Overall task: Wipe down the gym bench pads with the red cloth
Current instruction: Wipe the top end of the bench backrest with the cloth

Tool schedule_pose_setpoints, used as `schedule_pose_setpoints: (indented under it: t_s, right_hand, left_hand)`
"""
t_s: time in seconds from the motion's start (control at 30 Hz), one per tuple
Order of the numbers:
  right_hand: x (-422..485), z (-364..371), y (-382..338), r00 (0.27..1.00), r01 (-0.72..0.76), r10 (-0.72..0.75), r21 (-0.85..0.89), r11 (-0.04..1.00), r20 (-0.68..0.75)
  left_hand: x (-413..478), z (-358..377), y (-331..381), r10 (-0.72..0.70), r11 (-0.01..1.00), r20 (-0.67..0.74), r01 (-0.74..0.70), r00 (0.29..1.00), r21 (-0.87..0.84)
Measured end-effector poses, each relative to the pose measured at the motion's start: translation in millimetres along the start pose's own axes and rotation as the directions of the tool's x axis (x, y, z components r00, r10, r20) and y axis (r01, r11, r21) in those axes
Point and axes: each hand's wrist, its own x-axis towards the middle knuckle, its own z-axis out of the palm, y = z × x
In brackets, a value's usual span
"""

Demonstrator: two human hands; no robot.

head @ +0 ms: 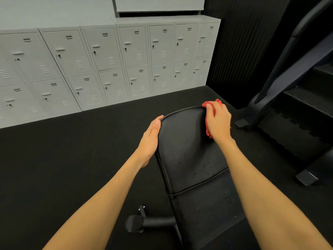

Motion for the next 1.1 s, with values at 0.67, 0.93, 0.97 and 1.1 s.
schedule_pose_setpoints:
  t_s: [0.67, 0.93, 0.97, 1.1]
  right_hand:
    - [-10.8, 6.0, -13.3, 1.000, -0.020, 0.020, 0.019, 1.000, -0.011]
    - [-25.8, -14.6, 30.0, 0.821, -0.541, 0.542, 0.059, 0.839, -0.179]
    - [-21.6, -11.9, 24.0, 0.812, -0.553, 0.549, 0.038, 0.832, -0.197]
    - [-8.0, 12.7, -22.8, 0.885, -0.418, 0.393, -0.057, 0.906, -0.248]
  left_hand:
    - [-1.7, 0.8, -0.8, 0.012, 1.000, -0.044, -0.012, 0.999, 0.005]
    - [1.0, 2.7, -3.7, -0.014, 1.000, -0.033, 0.013, 0.999, -0.021]
    - [1.0, 3.1, -3.8, -0.013, 1.000, -0.032, 0.012, 0.999, -0.024]
    - [0.9, 3.0, -3.7, -0.014, 1.000, -0.046, 0.013, 0.999, -0.026]
